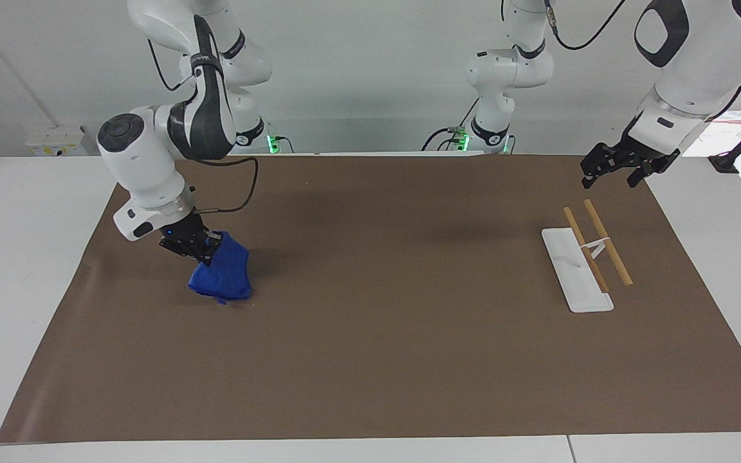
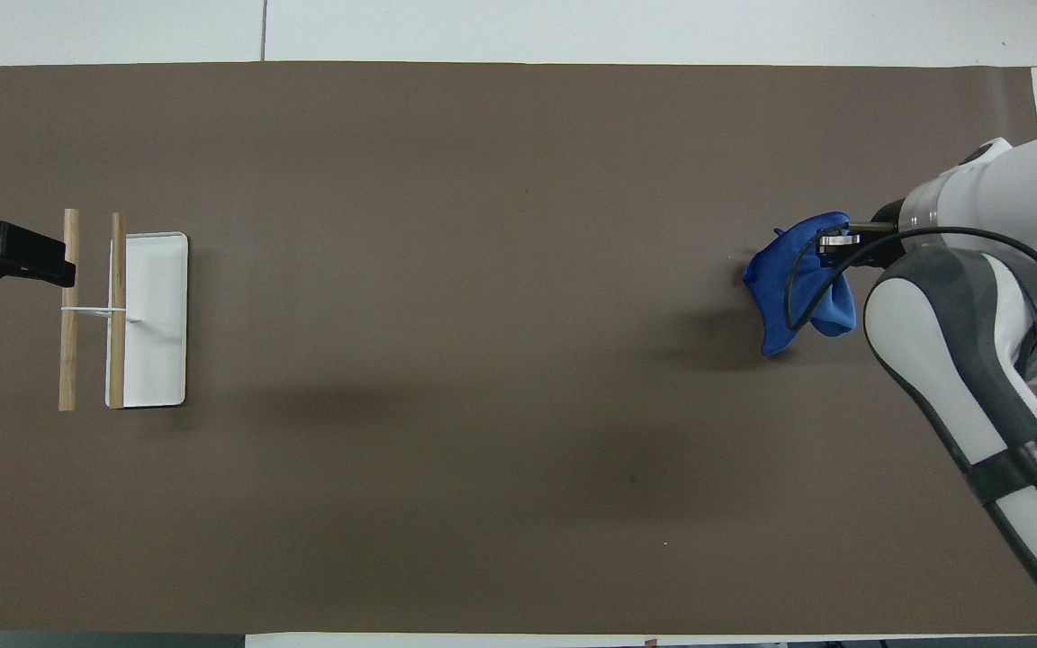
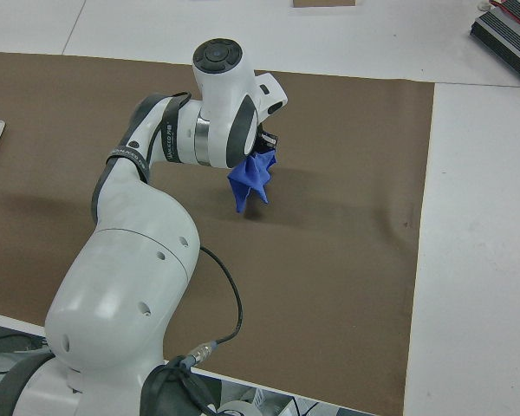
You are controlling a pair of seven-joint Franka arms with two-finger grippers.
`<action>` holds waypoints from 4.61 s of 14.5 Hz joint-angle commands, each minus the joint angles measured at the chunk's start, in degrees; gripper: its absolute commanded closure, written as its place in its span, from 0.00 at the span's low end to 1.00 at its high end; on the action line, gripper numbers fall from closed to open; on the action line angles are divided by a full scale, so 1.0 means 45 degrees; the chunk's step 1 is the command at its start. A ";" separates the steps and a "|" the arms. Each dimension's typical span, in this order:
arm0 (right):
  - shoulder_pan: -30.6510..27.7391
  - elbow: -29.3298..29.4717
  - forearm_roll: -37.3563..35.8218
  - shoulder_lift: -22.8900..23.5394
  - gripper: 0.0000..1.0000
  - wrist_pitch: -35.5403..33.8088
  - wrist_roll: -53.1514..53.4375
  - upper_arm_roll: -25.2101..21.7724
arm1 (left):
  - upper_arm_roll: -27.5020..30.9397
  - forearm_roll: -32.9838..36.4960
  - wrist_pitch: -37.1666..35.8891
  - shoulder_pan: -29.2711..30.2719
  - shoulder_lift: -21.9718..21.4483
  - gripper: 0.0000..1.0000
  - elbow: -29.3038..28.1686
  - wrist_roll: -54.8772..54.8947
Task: Right arm passes towel to left arm to hang
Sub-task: 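Lift the towel with the right gripper and carry it toward the left gripper, then grasp the towel with the left gripper while the right gripper holds it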
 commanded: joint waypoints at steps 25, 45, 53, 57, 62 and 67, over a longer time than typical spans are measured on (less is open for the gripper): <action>0.5320 0.3267 0.7718 0.1339 1.00 0.5657 1.4605 0.0894 | -0.0136 0.0085 0.1205 -0.0610 -0.1071 0.00 -0.1296 -0.0560; 0.5654 0.3228 0.7699 0.1378 1.00 0.5913 1.4921 0.0894 | -0.0175 -0.8177 0.7236 -0.2951 -0.0193 0.00 -0.4381 -1.3154; 0.5654 0.3091 0.7679 0.1339 1.00 0.5913 1.4862 0.0894 | -0.0156 -0.8470 0.9212 -0.3989 -0.0173 0.36 -0.4852 -1.6343; 0.5634 0.3053 0.7679 0.1339 1.00 0.5913 1.4862 0.0894 | -0.0136 -0.8470 0.9272 -0.3950 -0.0173 1.00 -0.4930 -1.6363; 0.5615 0.2974 0.7679 0.1320 1.00 0.5913 1.4784 0.0894 | -0.0116 -0.8450 0.9233 -0.3639 -0.0173 1.00 -0.4794 -1.6226; 0.5498 0.2916 0.7679 0.1281 1.00 0.5854 1.4452 0.0894 | -0.0058 -0.8333 0.9136 -0.3210 -0.0232 1.00 -0.4677 -1.5623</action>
